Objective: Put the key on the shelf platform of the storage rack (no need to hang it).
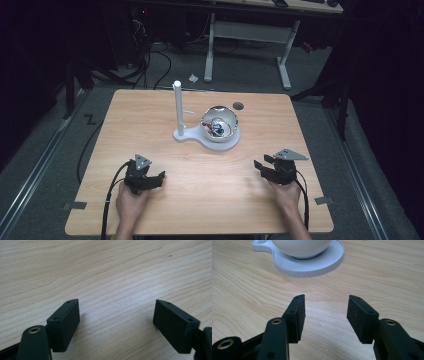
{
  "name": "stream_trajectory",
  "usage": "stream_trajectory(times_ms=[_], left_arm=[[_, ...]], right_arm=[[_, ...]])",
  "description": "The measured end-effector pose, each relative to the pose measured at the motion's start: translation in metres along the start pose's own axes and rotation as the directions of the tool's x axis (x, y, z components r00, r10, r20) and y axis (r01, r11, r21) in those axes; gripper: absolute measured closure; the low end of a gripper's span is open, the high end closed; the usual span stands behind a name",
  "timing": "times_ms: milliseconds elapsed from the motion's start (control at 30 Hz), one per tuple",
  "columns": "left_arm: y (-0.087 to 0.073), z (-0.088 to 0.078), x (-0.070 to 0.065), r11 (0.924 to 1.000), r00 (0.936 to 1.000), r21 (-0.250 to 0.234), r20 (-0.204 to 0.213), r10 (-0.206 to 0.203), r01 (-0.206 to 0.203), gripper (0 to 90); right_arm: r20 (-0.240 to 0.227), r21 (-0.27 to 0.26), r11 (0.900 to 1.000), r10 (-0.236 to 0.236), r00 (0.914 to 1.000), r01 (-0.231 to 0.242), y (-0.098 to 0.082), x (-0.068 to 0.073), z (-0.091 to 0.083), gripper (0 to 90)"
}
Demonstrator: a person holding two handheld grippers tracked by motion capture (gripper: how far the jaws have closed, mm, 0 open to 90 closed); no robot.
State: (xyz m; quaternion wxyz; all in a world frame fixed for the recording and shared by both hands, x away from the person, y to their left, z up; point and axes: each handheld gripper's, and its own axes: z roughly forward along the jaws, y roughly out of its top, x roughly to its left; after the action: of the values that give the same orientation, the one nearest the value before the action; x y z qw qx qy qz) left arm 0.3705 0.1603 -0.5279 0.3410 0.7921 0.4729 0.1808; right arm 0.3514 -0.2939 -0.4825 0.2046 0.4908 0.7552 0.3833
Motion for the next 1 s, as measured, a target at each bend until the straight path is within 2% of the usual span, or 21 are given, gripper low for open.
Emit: stream_trajectory(times_ms=[67,433,1000], left_arm=[[0.000,0.000,0.000,1.0000,1.0000,0.000,0.000,0.000,0.000,21.9],[0.000,0.000,0.000,1.0000,1.0000,0.000,0.000,0.000,0.000,21.8],[0.000,0.000,0.000,1.0000,1.0000,0.000,0.000,0.000,0.000,21.8]], right_arm=[[-0.003,0.005,1.000,0.014,0.9999,-0.014,-0.002,0.000,0.003,49.3],[0.011,0.050,0.999,-0.005,0.9999,0.004,-0.010,0.003,0.018,47.7],[0.068,0.080,0.996,-0.033,0.9972,0.027,-0.019,0.005,0.032,43.4]])
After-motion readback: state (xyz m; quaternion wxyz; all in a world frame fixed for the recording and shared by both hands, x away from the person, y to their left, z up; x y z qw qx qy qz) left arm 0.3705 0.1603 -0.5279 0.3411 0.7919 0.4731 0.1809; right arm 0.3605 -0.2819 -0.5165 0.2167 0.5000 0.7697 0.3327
